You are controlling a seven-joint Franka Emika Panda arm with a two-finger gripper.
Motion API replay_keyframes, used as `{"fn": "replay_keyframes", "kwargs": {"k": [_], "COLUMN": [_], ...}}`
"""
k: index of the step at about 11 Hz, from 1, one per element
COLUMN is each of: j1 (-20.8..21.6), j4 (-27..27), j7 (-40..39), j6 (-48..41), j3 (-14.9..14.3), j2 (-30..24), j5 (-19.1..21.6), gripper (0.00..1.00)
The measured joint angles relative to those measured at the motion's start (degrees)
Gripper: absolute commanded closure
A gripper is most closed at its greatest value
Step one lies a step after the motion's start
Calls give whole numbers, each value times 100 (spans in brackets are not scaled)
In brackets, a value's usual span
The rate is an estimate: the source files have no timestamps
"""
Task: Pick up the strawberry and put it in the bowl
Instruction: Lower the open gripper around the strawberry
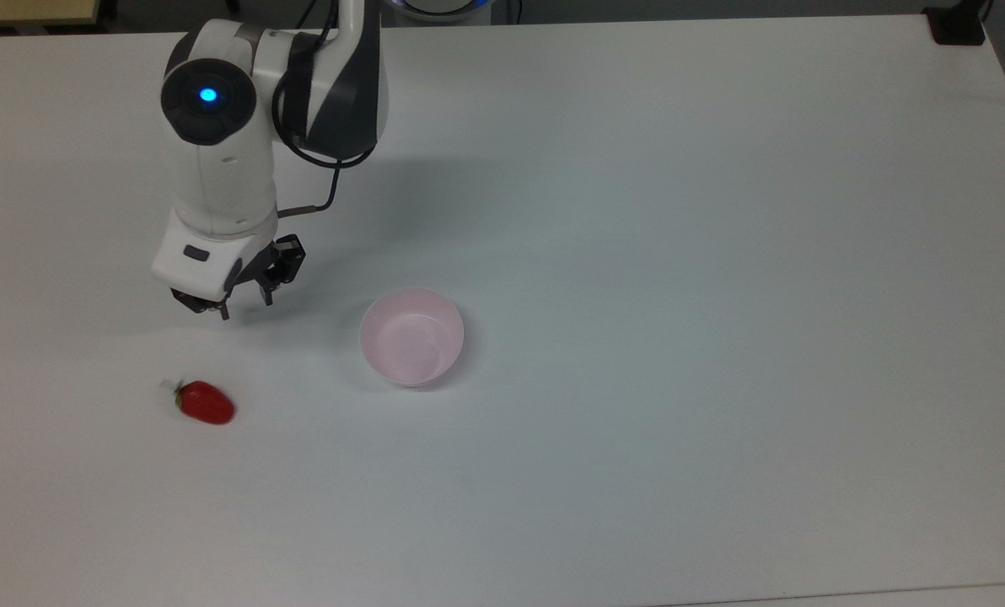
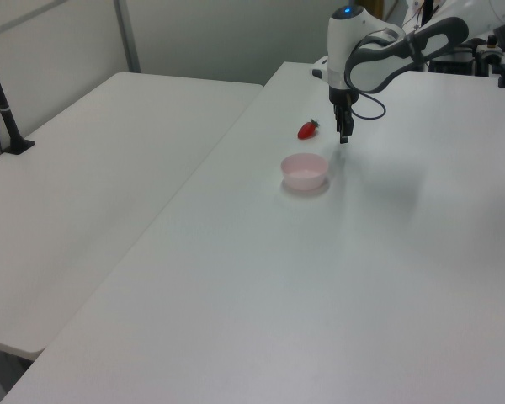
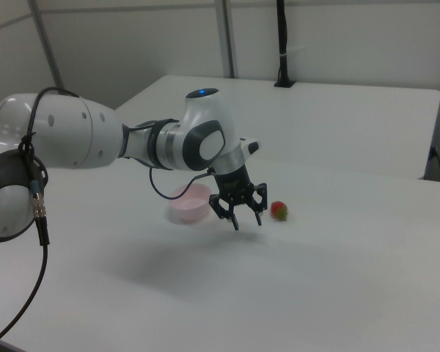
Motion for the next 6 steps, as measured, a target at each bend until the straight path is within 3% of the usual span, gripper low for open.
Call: {"fn": "replay_keyframes", "kwargs": {"k": [2, 6], "j1": [-81, -246], "j4": [29, 41], "j7": [479, 1659], "j6": [458, 1388], "j3": [-3, -18], "j2": [24, 292], "j5": [318, 394], "gripper": [24, 24]}}
